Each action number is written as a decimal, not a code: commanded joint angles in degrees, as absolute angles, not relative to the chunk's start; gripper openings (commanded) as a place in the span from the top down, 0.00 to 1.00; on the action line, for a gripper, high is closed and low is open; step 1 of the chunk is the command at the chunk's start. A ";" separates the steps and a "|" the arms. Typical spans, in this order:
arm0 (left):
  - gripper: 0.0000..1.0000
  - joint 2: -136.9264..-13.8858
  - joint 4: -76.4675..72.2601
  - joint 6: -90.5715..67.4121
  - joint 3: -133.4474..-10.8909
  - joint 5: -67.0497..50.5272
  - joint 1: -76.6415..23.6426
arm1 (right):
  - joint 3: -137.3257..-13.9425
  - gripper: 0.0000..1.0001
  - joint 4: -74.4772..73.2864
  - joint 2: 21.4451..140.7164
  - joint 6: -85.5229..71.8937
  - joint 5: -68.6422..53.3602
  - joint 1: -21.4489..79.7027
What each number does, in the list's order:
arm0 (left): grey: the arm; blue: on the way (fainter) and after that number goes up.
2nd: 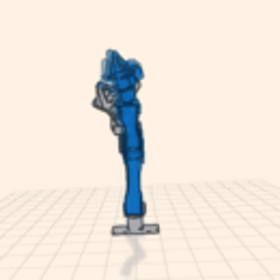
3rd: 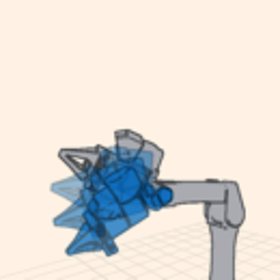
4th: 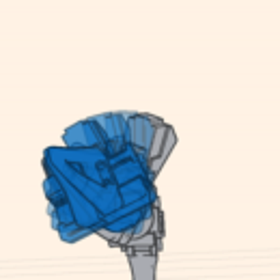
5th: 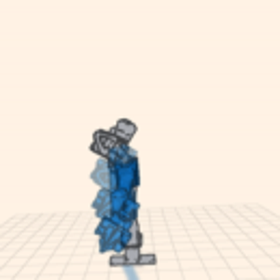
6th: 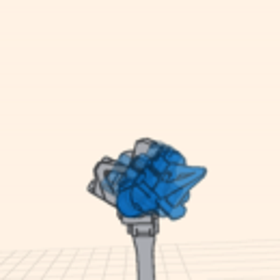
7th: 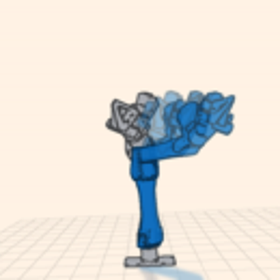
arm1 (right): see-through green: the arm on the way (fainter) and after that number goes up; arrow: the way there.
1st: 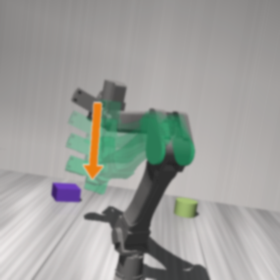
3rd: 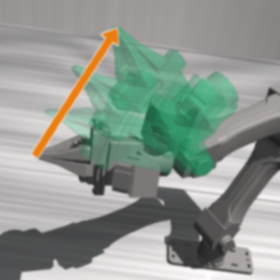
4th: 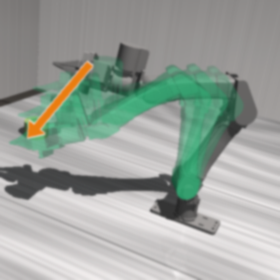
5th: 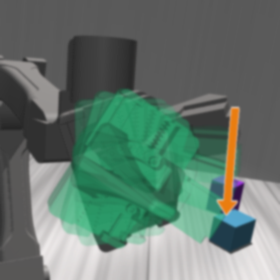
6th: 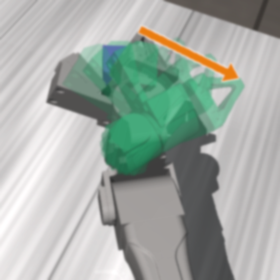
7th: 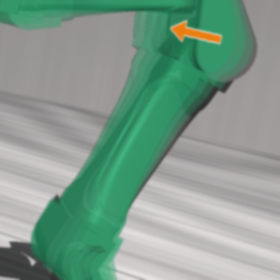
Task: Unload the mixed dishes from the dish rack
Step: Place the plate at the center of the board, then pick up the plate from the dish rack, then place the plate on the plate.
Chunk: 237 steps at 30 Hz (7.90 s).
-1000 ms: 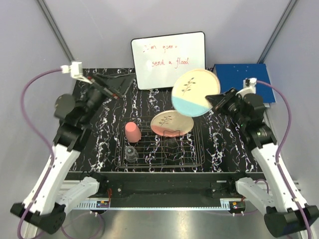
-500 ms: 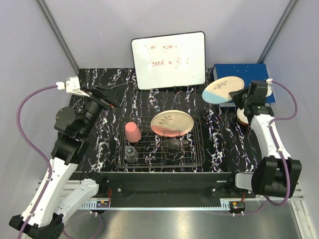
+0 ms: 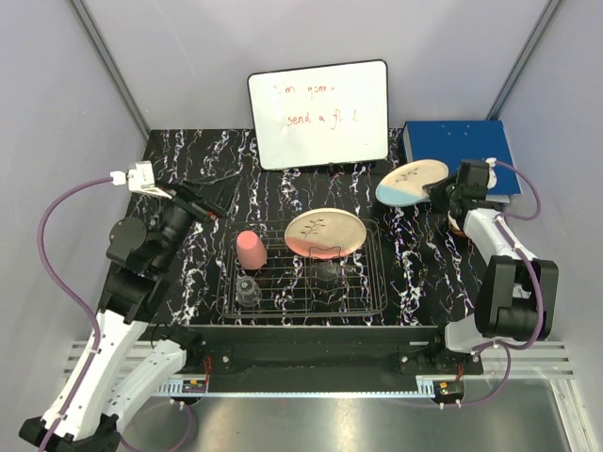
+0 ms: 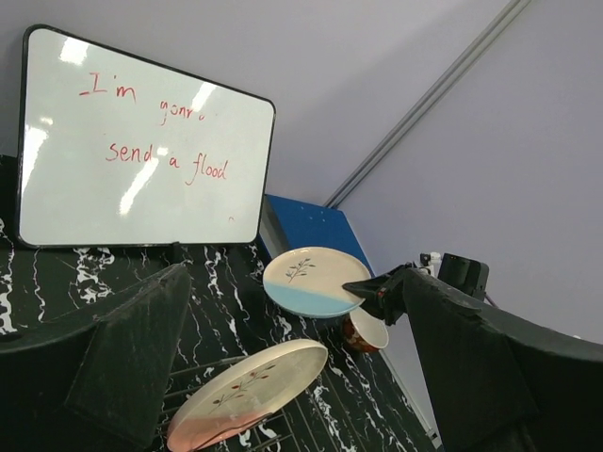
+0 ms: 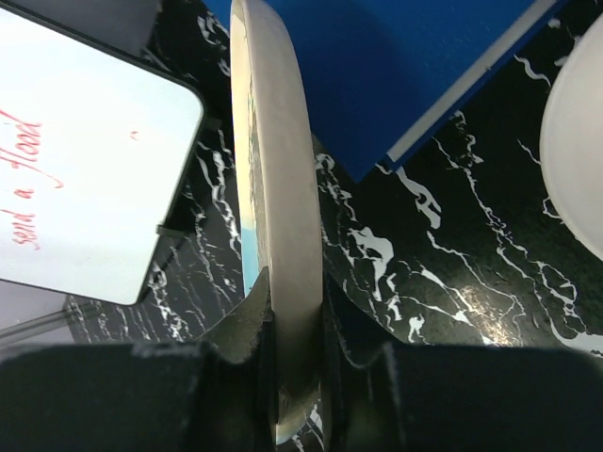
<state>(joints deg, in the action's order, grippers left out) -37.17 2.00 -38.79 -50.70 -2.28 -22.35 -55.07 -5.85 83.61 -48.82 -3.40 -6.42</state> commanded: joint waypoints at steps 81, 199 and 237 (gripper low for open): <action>0.01 -60.81 17.39 5.47 -62.30 -16.80 -32.42 | -51.51 0.24 -17.15 53.36 -45.53 -17.92 1.85; 1.00 -75.59 -31.64 -66.01 -67.15 -46.41 -22.23 | -40.08 0.23 28.30 48.77 -63.63 -40.87 2.72; 0.01 -51.77 -1.85 -38.50 -60.03 -12.57 -23.38 | -60.81 1.00 -16.08 57.47 -44.74 4.02 3.69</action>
<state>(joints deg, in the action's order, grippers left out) -54.02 -2.81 -43.27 -62.63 -19.57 -23.31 -54.52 -16.45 55.59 -46.94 -9.78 4.80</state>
